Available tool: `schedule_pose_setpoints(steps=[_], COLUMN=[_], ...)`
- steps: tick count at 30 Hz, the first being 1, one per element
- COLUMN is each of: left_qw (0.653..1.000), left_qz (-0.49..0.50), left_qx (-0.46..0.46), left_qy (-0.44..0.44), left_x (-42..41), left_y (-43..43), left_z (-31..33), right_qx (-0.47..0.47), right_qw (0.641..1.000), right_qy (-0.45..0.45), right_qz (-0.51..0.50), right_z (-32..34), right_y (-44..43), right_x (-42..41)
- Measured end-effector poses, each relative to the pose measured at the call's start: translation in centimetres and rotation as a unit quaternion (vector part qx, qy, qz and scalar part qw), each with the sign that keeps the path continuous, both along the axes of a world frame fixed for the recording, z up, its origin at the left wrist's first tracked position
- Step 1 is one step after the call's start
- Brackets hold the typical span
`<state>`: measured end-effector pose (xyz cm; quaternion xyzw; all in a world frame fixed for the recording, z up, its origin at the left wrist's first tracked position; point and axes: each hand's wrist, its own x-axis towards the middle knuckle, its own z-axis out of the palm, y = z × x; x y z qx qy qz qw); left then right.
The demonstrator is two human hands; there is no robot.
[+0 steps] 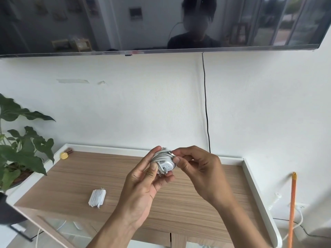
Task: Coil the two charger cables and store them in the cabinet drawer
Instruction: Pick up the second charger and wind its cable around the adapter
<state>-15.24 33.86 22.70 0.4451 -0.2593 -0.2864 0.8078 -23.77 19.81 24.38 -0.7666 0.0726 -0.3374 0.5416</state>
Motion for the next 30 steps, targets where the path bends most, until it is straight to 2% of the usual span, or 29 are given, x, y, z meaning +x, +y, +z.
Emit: schedule_pose_setpoints(steps=[4, 13, 17, 22, 26, 30], left_qw=[1.000, 1.000, 0.999, 0.999, 0.999, 0.993], left_qz=[0.005, 0.010, 0.024, 0.024, 0.013, 0.096], left_qx=[0.006, 0.012, 0.012, 0.016, 0.026, 0.062], left_qy=[-0.010, -0.015, -0.020, -0.027, -0.019, -0.009], left_x=[0.1, 0.1, 0.1, 0.5, 0.5, 0.1], left_y=[0.2, -0.1, -0.2, -0.2, -0.1, -1.0], left_z=[-0.3, -0.9, -1.1, -1.3, -1.0, -0.2], right_qx=[-0.012, -0.169, -0.159, -0.103, -0.122, -0.159], right_qw=[1.000, 0.980, 0.981, 0.991, 0.988, 0.983], right_qy=[0.003, -0.048, -0.042, -0.043, -0.049, -0.053], right_qz=[-0.002, -0.094, -0.103, -0.080, -0.083, -0.080], right_z=[-0.7, -2.3, -2.9, -3.0, -3.2, -4.0], right_y=[0.0, 0.9, 1.1, 1.4, 1.2, 1.6], right_x=[0.1, 0.7, 1.4, 1.8, 2.1, 2.5])
